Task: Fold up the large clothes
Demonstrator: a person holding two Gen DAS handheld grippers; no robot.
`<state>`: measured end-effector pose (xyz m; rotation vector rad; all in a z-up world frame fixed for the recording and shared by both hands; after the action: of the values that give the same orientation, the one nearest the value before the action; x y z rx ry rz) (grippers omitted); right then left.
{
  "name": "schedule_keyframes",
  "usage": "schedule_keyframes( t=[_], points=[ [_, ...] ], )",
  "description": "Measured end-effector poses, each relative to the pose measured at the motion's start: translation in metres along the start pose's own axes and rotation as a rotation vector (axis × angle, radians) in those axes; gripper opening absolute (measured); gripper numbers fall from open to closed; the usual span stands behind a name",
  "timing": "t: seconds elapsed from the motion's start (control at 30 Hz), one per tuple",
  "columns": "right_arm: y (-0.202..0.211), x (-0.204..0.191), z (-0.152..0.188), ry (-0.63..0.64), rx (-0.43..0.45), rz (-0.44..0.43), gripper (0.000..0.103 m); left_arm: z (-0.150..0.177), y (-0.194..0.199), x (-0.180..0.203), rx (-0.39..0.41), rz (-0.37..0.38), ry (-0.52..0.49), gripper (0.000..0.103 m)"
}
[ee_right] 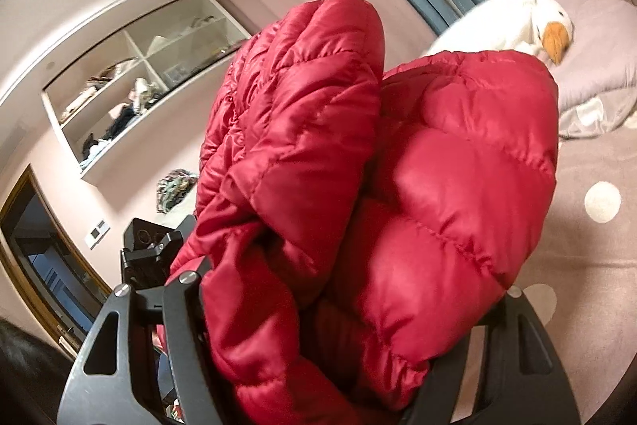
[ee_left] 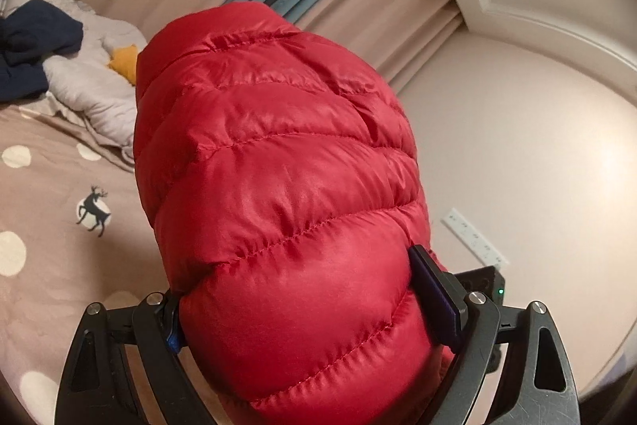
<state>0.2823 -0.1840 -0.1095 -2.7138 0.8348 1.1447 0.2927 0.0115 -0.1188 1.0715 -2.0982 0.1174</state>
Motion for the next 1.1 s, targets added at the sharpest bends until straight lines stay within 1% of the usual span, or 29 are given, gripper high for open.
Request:
schedule_keyframes(
  t=[0.13,0.27,0.3,0.33,0.4,0.47,0.5,0.53,0.57,0.6,0.63,0.67,0.73,0.8,0.9,0.93,1.0,1.03,1.07,1.1],
  points=[
    [-0.015,0.025,0.004,0.006,-0.025,0.066,0.069,0.005,-0.032,-0.026,-0.045,-0.045,0.011,0.090],
    [-0.027,0.069,0.013,-0.052,-0.055,0.133,0.069,0.020,-0.074,-0.063,-0.116,-0.072,0.047,0.090],
    [-0.031,0.083,0.017,-0.054,-0.070,0.163,0.069,0.026,-0.086,-0.076,-0.140,-0.093,0.066,0.090],
    [-0.034,0.094,0.021,-0.062,-0.082,0.184,0.069,0.036,-0.102,-0.093,-0.183,-0.132,0.085,0.090],
    [-0.043,0.125,0.035,-0.082,-0.132,0.253,0.069,0.054,-0.126,-0.121,-0.265,-0.210,0.111,0.090],
    [-0.053,0.163,0.058,-0.159,-0.207,0.325,0.068,0.077,-0.146,-0.149,-0.351,-0.290,0.136,0.090],
    [-0.057,0.181,0.070,-0.223,-0.238,0.341,0.068,0.084,-0.150,-0.157,-0.368,-0.306,0.131,0.090],
    [-0.058,0.192,0.079,-0.252,-0.249,0.341,0.068,0.089,-0.152,-0.162,-0.379,-0.316,0.121,0.091],
    [-0.057,0.200,0.086,-0.258,-0.248,0.341,0.072,0.091,-0.150,-0.164,-0.386,-0.321,0.118,0.092],
    [-0.056,0.203,0.089,-0.259,-0.245,0.342,0.074,0.091,-0.148,-0.164,-0.388,-0.323,0.117,0.092],
    [-0.055,0.204,0.091,-0.264,-0.246,0.354,0.081,0.090,-0.145,-0.163,-0.389,-0.334,0.111,0.092],
    [-0.053,0.203,0.091,-0.258,-0.249,0.387,0.091,0.088,-0.141,-0.162,-0.388,-0.355,0.098,0.092],
    [-0.048,0.193,0.084,-0.195,-0.255,0.476,0.097,0.081,-0.126,-0.151,-0.381,-0.399,0.069,0.092],
    [-0.037,0.179,0.075,-0.138,-0.234,0.543,0.097,0.073,-0.111,-0.142,-0.351,-0.458,0.022,0.092],
    [-0.023,0.158,0.066,-0.101,-0.205,0.617,0.096,0.051,-0.072,-0.120,-0.192,-0.622,-0.133,0.092],
    [-0.017,0.150,0.061,-0.075,-0.189,0.653,0.096,0.046,-0.062,-0.114,-0.155,-0.646,-0.147,0.092],
    [-0.006,0.130,0.051,0.006,-0.148,0.736,0.096,0.041,-0.046,-0.105,-0.100,-0.656,-0.138,0.092],
    [-0.004,0.121,0.048,0.038,-0.133,0.748,0.096,0.040,-0.038,-0.099,-0.087,-0.667,-0.143,0.088],
    [0.001,0.113,0.045,0.070,-0.115,0.746,0.089,0.041,-0.036,-0.096,-0.089,-0.677,-0.162,0.082],
    [0.004,0.107,0.044,0.088,-0.106,0.728,0.081,0.043,-0.037,-0.093,-0.095,-0.685,-0.184,0.069]
  ],
)
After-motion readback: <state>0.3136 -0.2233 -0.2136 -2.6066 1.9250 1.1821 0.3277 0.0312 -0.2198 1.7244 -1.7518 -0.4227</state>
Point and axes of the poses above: each gripper's, at about its wrist camera, not at the fingertips, and y roughly against the way its jaws point, x to its right, z to its underside, the point moved 6 cm from there along -y, roughly the way its jaws point, and after that the axes turned 9 degrees about -z, right-handed, at the moved point
